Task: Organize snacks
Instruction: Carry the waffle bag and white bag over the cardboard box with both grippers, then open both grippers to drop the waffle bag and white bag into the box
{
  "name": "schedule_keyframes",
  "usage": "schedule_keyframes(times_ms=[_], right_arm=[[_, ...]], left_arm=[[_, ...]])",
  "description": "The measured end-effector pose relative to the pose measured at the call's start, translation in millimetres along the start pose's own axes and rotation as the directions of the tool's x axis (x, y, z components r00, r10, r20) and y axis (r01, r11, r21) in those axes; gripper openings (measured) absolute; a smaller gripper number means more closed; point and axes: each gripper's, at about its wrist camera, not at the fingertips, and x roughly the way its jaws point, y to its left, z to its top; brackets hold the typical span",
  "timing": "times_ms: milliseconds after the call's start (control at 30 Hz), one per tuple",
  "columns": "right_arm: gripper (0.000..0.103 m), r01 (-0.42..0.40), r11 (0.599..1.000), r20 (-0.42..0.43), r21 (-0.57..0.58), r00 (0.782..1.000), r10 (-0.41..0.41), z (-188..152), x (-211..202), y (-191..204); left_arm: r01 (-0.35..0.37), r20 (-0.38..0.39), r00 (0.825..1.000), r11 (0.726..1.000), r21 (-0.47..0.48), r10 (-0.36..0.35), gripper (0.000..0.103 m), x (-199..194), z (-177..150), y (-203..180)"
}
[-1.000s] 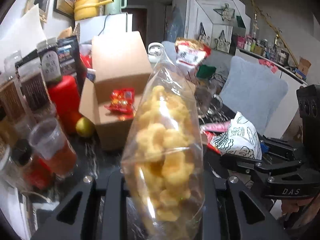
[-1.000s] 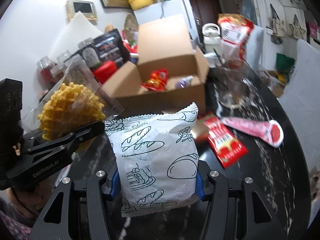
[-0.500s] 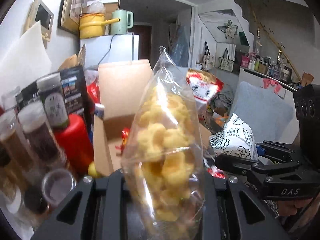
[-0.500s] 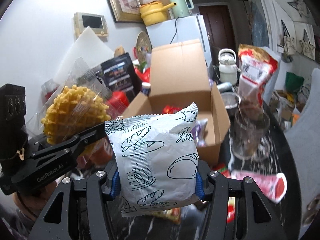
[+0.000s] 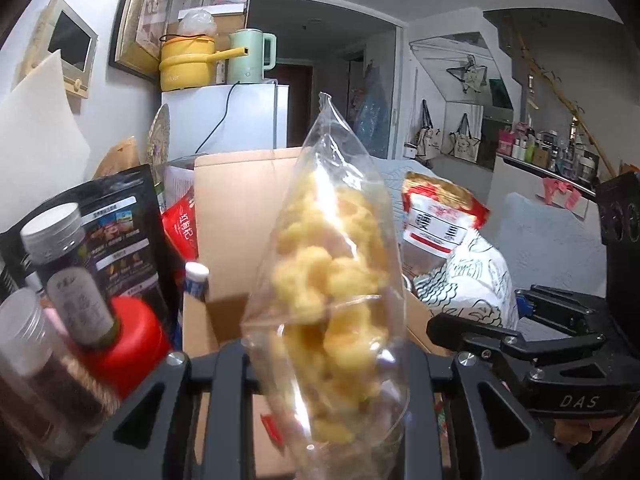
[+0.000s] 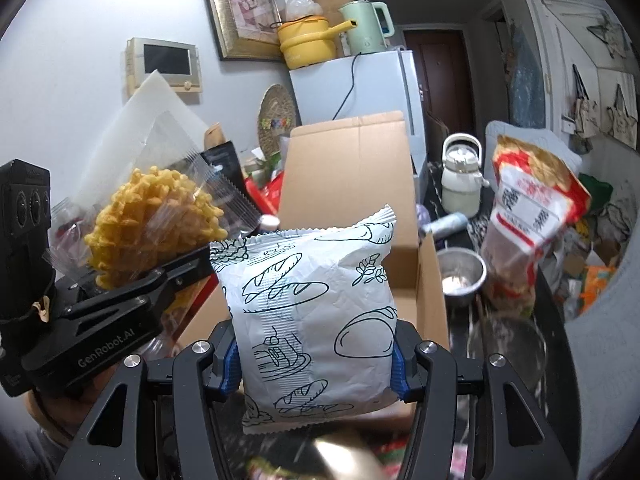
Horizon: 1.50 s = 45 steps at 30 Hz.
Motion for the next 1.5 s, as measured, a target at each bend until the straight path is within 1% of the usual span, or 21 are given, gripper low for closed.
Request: schedule_keyframes(times_ms=[100,233,400,467,600,667,767,867,967,1033,1133,1233,1300,1433,1500], right_arm=[[0.056,0.007,1.0,0.004,-0.012,1.0,-0.007,9,13,-4],[0.056,0.012,1.0,-0.016,-0.014,1.0,-0.012,18,34,-13],[0.056,0.018,1.0,-0.058,-0.007,0.998,-0.018,23,56,-22],[0.056,0.009,1.0,-0.078,0.006,0.997,-0.009,23,65,-25],[0.056,0.021,1.0,-0.111,0.008,0.994,-0.02,22,81,-29],[0.056,0.009,1.0,-0.135,0.029,0.991,-0.005,21,87,-32],[0.056,-0.017,0.998,-0.165,0.056,0.986,0.027,19,97,-35],[0.056,-0.007,0.999,-0.181,0.054,0.983,0.017,16,105,-36],[0.056,-0.002,0.998,-0.2,0.056,0.98,0.013,14,114,-37],[0.056,-0.011,0.998,-0.224,0.067,0.974,0.026,13,122,-39],[0.056,-0.01,0.997,-0.262,0.074,0.965,0.03,8,134,-40],[0.056,0.0,0.997,-0.289,0.071,0.957,0.021,3,143,-38],[0.056,0.007,0.998,-0.302,0.068,0.953,0.013,0,147,-38],[0.057,0.049,0.998,-0.344,0.03,0.938,-0.035,-8,159,-36],[0.057,0.059,0.998,-0.361,0.028,0.932,-0.045,-13,162,-37]], left_arm=[[-0.019,-0.013,1.0,1.0,-0.003,0.019,0.025,19,3,6],[-0.028,-0.042,0.999,1.0,-0.014,0.027,0.025,39,6,13],[-0.056,-0.112,0.992,0.998,-0.019,0.053,0.025,67,2,18],[-0.059,-0.131,0.99,0.998,-0.017,0.057,0.025,75,0,19],[-0.063,-0.168,0.984,0.998,-0.024,0.058,0.025,89,-5,21],[-0.068,-0.202,0.978,0.997,-0.038,0.059,0.025,97,-8,25],[-0.08,-0.233,0.97,0.996,-0.043,0.068,0.025,105,-12,29],[-0.093,-0.266,0.961,0.995,-0.043,0.079,0.025,113,-17,32],[-0.125,-0.317,0.943,0.991,-0.044,0.104,0.025,124,-24,36],[-0.13,-0.345,0.933,0.99,-0.053,0.104,0.025,131,-28,39],[-0.13,-0.37,0.924,0.99,-0.06,0.099,0.025,137,-35,41],[-0.142,-0.396,0.912,0.989,-0.048,0.112,0.025,141,-41,41],[-0.141,-0.416,0.903,0.989,-0.05,0.108,0.025,145,-45,43],[-0.14,-0.453,0.886,0.989,-0.057,0.099,0.025,149,-51,45],[-0.146,-0.455,0.884,0.988,-0.059,0.103,0.025,148,-51,45]])
